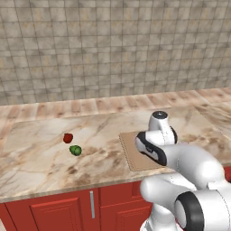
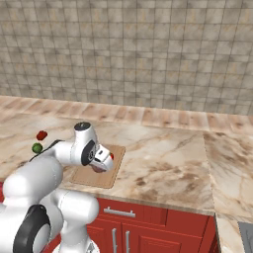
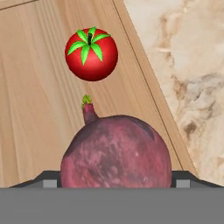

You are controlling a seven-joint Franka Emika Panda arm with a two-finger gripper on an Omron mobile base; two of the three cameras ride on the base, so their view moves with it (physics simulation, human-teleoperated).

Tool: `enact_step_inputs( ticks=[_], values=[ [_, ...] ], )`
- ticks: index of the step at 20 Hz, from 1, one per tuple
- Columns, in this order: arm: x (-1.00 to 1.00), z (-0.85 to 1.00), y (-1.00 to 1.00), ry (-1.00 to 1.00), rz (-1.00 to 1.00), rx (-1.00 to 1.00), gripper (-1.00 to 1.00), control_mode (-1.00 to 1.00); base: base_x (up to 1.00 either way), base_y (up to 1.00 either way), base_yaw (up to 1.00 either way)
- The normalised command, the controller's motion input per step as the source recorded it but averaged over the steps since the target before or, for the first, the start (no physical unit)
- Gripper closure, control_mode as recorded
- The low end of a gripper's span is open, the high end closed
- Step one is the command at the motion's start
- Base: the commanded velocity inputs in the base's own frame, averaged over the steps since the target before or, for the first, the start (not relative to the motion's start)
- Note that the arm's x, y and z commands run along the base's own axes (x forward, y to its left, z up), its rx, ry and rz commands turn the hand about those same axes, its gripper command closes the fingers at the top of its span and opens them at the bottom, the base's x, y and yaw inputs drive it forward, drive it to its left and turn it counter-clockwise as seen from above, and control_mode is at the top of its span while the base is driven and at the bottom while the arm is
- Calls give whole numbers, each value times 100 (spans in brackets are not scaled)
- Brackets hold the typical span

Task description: Place the avocado, onion, tomato, and bell pepper on the cutting board.

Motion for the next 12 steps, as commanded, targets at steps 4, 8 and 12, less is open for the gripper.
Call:
enact_step_inputs(
  ticks=[4,8,12],
  values=[
    [12,-12,0,0,0,0,100,-100,0,0,0],
    [2,-3,0,0,0,0,100,-100,0,0,0],
    [4,-18,-3,0,0,0,100,-100,0,0,0]
  ],
)
